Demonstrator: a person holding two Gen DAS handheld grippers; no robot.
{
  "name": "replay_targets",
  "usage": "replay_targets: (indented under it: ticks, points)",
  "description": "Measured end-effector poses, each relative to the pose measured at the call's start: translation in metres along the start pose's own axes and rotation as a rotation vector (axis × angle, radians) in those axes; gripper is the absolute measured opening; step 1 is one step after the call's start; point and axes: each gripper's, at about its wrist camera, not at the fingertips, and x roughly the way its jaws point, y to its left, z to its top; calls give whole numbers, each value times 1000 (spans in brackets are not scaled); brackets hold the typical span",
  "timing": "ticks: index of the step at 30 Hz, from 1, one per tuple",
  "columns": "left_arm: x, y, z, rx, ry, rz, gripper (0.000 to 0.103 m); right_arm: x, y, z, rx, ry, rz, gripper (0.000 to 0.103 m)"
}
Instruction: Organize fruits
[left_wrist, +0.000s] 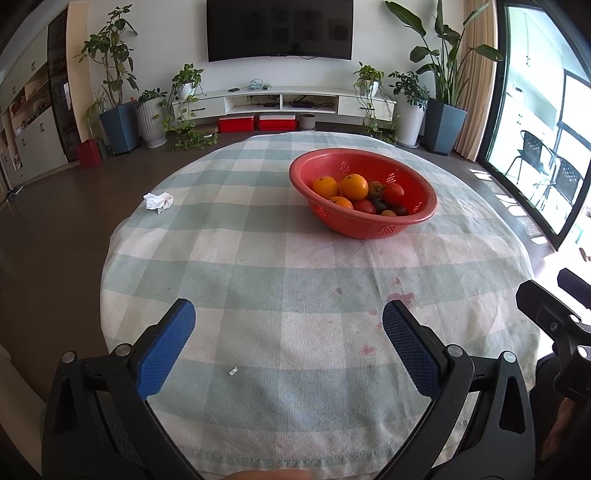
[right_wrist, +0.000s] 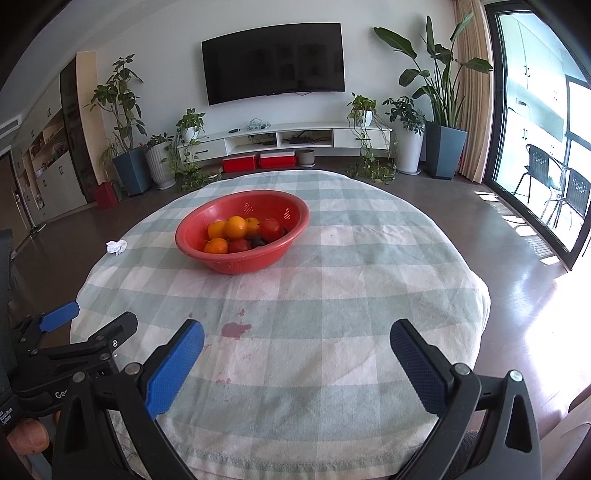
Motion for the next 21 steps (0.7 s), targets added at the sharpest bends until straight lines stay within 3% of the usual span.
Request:
replay_targets:
  ticks: [21]
  points:
    - [0, 2, -2, -2, -4, -3, 103, -1, 4, -2, -3, 9, 0, 103]
